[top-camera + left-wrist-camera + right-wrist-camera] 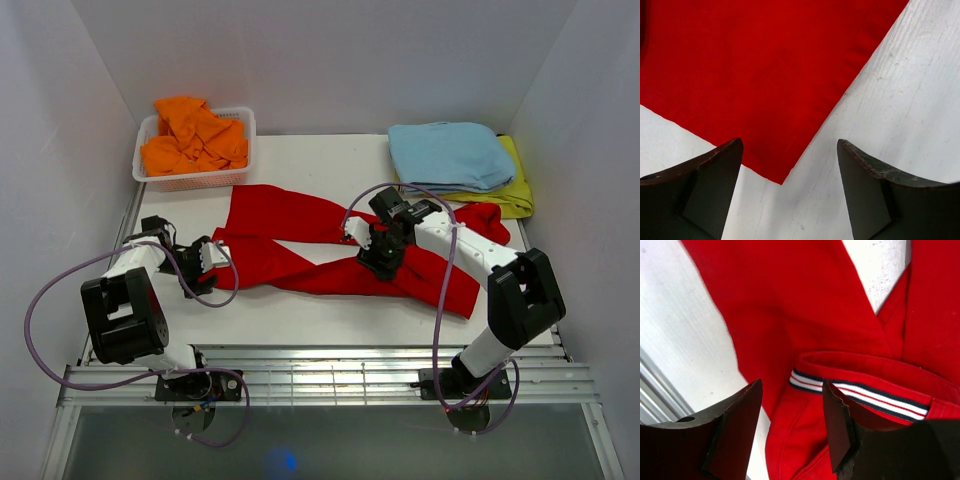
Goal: Fold and stack the trousers
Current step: Flatten the trousers out
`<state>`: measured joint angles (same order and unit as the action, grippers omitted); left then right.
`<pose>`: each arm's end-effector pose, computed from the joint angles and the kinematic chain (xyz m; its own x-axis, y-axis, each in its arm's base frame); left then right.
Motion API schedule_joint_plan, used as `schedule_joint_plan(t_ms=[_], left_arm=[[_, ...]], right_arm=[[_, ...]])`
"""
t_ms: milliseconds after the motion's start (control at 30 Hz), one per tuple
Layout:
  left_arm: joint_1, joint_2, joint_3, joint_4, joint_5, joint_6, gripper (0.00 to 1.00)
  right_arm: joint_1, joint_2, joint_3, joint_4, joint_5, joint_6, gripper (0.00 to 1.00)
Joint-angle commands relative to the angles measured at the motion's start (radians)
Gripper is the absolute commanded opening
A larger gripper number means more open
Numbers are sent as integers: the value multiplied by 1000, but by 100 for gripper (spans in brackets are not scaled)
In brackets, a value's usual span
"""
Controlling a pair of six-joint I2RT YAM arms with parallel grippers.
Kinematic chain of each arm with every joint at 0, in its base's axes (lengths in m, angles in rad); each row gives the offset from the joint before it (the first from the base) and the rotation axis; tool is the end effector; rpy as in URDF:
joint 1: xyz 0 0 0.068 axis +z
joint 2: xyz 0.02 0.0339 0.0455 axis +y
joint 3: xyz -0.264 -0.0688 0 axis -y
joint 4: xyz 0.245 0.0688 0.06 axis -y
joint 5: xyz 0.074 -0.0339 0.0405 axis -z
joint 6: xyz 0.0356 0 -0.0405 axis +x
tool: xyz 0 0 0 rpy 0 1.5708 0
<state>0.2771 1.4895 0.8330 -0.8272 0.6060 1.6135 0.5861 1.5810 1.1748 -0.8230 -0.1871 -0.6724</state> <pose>0.2347 0.0457 0.1718 -0.1361 0.8150 -0.5632 0.9649 0.2380 0.1111 0.2529 0.1759 0.2331 -0.2433 -0.8961 -0.3712 -0.9547 0.2888 -0.0715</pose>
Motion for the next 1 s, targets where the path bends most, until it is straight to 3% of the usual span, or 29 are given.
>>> schedule_joint_plan(t_ms=[0,67,233,333,367,600,800,967], left_arm=[[-6,-26,6,16,41,-1,87],[-6,-28,12,16,46,-1,87],[-7,-44,14,14,63,2,87],[-7,-72,6,13,83,28,88],[-7,-80,-1,13,90,39,89],[-19,-133,3,14,179,63,88],[-45,-55,35,-122,146,135,86],[-61,-14,-3,-63,57,119,87]], right_arm=[[3,25,-21,97,51,56,57],[3,34,-40,120,90,68,56],[3,45,-72,156,126,89,40],[4,34,-84,165,120,85,13],[3,18,-86,170,124,85,8],[-48,-162,-12,133,80,43,8],[-218,-338,-1,145,-23,-32,8],[-334,-475,-3,137,-23,-53,8]])
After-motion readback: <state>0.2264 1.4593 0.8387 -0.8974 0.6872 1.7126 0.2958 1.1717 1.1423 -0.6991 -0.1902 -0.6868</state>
